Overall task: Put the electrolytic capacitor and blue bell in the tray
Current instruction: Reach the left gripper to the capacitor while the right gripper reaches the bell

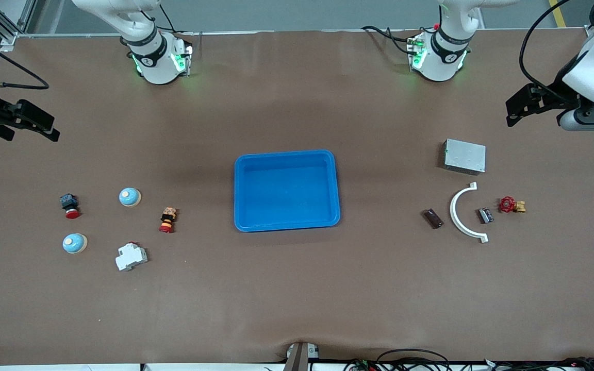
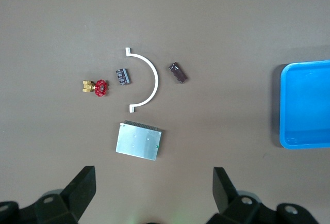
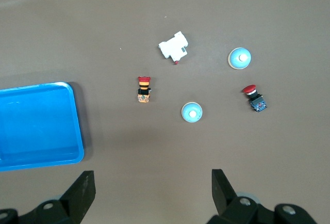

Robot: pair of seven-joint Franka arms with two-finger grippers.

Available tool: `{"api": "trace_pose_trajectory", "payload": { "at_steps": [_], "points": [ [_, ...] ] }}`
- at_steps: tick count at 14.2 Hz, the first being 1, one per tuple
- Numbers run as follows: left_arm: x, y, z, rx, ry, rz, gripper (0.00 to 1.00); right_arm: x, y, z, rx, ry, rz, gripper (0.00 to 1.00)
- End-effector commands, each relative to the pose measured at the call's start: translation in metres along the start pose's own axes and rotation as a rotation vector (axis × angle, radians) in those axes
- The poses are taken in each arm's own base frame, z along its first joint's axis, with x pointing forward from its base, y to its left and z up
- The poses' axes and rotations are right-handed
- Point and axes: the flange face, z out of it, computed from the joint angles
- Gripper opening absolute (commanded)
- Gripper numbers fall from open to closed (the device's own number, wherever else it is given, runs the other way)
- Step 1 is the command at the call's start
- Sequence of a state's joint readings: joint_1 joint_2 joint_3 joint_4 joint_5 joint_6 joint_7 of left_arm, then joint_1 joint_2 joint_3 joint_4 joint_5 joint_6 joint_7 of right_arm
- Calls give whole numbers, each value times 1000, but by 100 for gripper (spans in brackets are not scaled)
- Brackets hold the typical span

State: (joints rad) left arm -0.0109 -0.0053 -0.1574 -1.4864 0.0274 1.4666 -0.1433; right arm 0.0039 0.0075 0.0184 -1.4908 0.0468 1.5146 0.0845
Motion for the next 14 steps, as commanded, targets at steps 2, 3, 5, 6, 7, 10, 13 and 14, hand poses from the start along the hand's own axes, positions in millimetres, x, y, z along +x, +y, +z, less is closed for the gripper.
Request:
{"api": "trace_pose_trajectory", "payload": {
  "at_steps": [2, 3, 5, 6, 7, 10, 13, 14],
  "points": [
    [-1, -3, -2, -3, -11, -6, 100, -4, -1, -2, 18, 5, 3, 100],
    [0, -5, -1, -2, -11, -11, 100, -4, -1, -2, 18, 5, 3, 100],
    [6, -11, 7, 7, -25, -21, 100, -4, -1, -2, 18, 5, 3, 100],
    [14, -12, 21, 6, -52, -24, 100, -4, 0, -1, 18, 4, 3, 100],
    [20, -14, 31, 8, -68, -29, 100, -4, 0, -1, 18, 4, 3, 100],
    [46, -11, 86, 12, -155, -66, 100, -1, -2, 5, 18, 8, -1, 100],
    [65, -7, 142, 17, -185, -165, 100, 7, -6, 32, 18, 19, -7, 100],
    [68, -5, 164, 18, -175, -210, 100, 8, -6, 48, 15, 7, -7, 100]
  ]
}}
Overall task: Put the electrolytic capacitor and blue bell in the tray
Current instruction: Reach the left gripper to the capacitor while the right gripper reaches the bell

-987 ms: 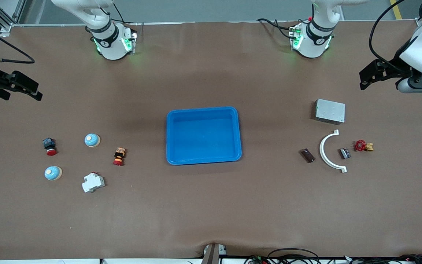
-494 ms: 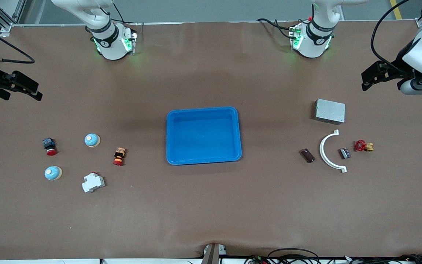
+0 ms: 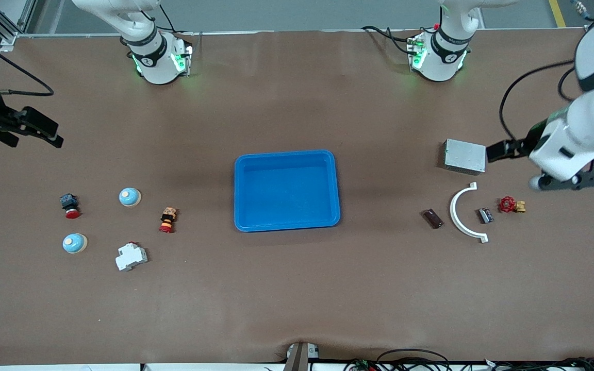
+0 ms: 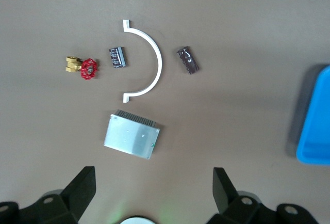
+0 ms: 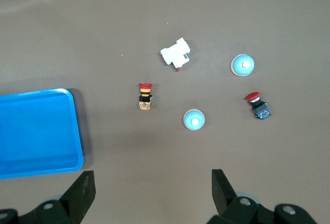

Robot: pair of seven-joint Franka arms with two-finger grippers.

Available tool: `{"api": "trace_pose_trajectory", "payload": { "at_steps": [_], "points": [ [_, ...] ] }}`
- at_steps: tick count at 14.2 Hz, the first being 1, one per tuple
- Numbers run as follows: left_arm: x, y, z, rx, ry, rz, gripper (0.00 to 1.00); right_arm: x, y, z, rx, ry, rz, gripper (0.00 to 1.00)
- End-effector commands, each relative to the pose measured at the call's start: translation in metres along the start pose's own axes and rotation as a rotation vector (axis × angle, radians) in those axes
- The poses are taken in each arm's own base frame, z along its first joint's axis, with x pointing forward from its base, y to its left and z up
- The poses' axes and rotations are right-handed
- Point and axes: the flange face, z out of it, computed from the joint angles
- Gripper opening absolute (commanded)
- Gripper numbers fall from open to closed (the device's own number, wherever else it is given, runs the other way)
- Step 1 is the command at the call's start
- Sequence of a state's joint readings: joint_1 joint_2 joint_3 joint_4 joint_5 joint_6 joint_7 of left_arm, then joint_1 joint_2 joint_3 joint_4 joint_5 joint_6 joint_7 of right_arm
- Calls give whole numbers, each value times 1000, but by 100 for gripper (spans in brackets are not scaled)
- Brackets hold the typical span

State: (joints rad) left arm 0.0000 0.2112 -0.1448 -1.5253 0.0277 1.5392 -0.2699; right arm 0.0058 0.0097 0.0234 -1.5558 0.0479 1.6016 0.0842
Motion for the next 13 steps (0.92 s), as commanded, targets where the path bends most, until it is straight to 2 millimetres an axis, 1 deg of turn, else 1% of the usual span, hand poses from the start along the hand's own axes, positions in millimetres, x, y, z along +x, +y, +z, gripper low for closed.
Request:
{"api": "trace_pose_trajectory", "payload": {
  "at_steps": [1, 3, 4, 6, 9, 10, 11, 12, 13],
  "points": [
    [13, 7, 53, 0, 27, -107, 100, -1, 0, 51, 9, -32, 0, 100],
    [29, 11, 103, -15, 42, -184, 100, -4, 8, 106, 8, -44, -23, 100],
    [36, 15, 124, -22, 48, -229, 100, -6, 13, 130, 6, -39, -34, 100],
    [49, 22, 158, -33, 45, -328, 100, -11, 30, 165, 6, -34, -38, 100],
    [64, 30, 194, -45, 37, -452, 100, -25, 47, 212, 2, -31, -11, 100],
    [71, 37, 217, -51, 34, -468, 99, -30, 52, 223, 1, -43, -2, 100],
    [75, 49, 240, -57, 35, -490, 98, -33, 55, 230, 0, -53, 2, 100],
    [80, 54, 258, -63, 38, -523, 98, -36, 55, 237, 0, -56, 3, 100],
    [85, 55, 271, -63, 48, -530, 97, -40, 56, 244, -1, -55, 4, 100]
  ]
}}
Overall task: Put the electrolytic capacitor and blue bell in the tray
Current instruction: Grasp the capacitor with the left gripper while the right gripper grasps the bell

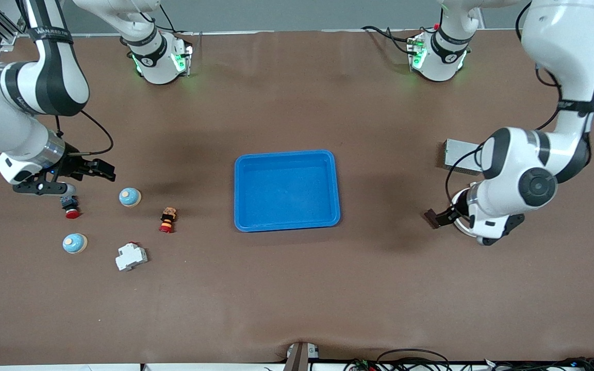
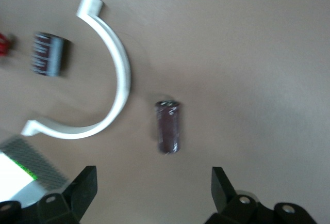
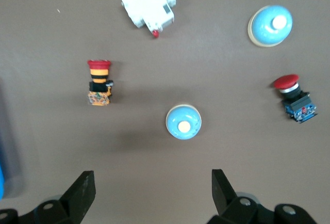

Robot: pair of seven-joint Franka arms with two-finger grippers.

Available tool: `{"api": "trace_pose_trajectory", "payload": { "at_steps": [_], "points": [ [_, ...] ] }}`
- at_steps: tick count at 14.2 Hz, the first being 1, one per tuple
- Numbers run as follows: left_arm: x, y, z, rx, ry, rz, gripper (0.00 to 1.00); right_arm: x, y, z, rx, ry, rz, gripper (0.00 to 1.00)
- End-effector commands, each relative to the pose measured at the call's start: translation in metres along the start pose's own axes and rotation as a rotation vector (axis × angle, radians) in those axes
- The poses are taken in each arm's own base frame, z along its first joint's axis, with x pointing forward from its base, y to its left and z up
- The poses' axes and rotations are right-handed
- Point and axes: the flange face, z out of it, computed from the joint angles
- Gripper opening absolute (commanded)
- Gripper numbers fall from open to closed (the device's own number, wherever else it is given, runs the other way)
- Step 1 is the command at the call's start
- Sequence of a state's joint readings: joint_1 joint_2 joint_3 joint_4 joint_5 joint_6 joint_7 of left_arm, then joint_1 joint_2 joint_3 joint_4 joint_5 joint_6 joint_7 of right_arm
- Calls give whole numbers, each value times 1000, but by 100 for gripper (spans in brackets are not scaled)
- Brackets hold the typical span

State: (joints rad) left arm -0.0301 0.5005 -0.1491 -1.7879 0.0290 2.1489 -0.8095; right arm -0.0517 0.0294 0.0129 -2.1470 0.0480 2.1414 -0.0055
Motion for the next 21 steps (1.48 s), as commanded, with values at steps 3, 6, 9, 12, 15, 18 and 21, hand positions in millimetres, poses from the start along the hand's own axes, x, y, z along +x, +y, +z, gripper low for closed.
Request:
{"api": "trace_pose_trajectory", "payload": {
  "at_steps": [3, 6, 9, 12, 15, 18, 21],
  "points": [
    [10, 14, 45, -5, 16, -37, 97, -17, 4, 24, 7, 34, -14, 100],
    [17, 16, 65, -24, 23, -43, 90, -14, 7, 42, 5, 40, -14, 100],
    [16, 12, 76, -8, 10, -44, 75, -5, 20, 75, 3, 41, -25, 100],
    [18, 7, 80, -2, 4, -52, 54, 0, 26, 97, 1, 45, -27, 100],
    [14, 14, 78, -6, 9, -42, 0, 3, 33, 120, -1, 48, -16, 100],
    [9, 22, 50, -31, 37, -36, 0, 4, 39, 134, -1, 45, -5, 100],
    [-23, 48, 19, -44, 63, 19, 0, 1, 45, 152, -4, 55, 3, 100]
  ]
}}
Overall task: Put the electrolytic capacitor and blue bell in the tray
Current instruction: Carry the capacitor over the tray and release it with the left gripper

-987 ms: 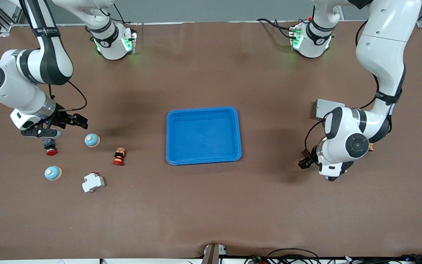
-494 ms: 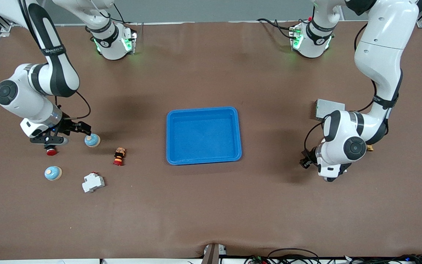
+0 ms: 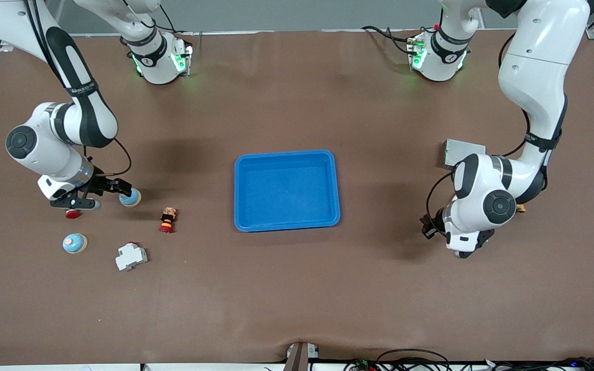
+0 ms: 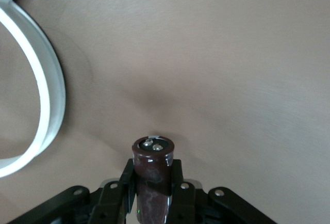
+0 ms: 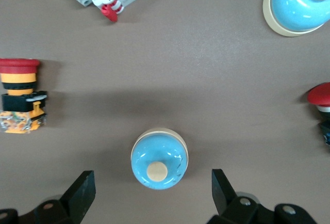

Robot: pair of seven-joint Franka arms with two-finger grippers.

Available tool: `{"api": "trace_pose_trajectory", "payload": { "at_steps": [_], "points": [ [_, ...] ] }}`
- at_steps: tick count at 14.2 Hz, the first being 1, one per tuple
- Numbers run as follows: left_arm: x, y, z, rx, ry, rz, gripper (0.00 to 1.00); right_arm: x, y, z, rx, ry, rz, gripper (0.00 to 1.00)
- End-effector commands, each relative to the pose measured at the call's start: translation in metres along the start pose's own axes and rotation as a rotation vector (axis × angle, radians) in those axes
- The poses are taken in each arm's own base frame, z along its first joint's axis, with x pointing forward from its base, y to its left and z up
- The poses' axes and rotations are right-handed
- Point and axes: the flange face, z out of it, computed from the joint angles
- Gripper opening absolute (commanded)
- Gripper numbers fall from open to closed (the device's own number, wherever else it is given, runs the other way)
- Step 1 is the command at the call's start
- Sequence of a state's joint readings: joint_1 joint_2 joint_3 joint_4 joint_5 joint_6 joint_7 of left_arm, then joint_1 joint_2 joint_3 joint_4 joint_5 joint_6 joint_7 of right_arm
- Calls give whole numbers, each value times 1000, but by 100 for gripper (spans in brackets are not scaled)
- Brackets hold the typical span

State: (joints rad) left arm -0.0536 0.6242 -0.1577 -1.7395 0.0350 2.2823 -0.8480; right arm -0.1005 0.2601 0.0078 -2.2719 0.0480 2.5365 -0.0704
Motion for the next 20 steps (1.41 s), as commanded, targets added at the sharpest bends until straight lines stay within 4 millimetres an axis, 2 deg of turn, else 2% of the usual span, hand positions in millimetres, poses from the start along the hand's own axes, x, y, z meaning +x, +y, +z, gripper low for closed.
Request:
{"api": "trace_pose_trajectory", "payload": {
  "at_steps": [1, 3, 5, 9, 11, 12, 16, 17, 18, 19, 20],
  "points": [
    [-44, 32, -30, 8, 37, 53, 0, -7, 7, 17, 5, 27, 1, 100],
    [-81, 60, -33, 4, 45, 58, 0, -10, 7, 27, 4, 27, 0, 100],
    [-135, 102, -35, -10, 59, 33, 0, -11, 7, 32, 4, 19, 0, 100],
    [-210, 158, -45, -61, 64, 1, 0, -12, 6, 48, 3, 21, 0, 100],
    [-251, 179, -29, -55, 56, -34, 0, -13, 5, 56, 2, 25, -1, 100],
    [-268, 185, -18, -45, 45, -48, 0, -13, 5, 58, 2, 22, -1, 100],
    [-314, 191, 29, 10, 25, -144, 0, -13, 0, 59, 3, 20, 1, 100],
    [-324, 190, 43, 30, 22, -159, 0, -13, 1, 60, 2, 19, 3, 100],
    [-325, 188, 47, 39, 21, -179, 0, -13, -1, 60, 3, 17, 0, 100],
    [-323, 187, 48, 40, 20, -207, 0, -13, -1, 60, 3, 17, 0, 94],
    [-324, 187, 54, 47, 19, -224, 16, -13, -1, 59, 3, 17, 0, 62]
  ]
}}
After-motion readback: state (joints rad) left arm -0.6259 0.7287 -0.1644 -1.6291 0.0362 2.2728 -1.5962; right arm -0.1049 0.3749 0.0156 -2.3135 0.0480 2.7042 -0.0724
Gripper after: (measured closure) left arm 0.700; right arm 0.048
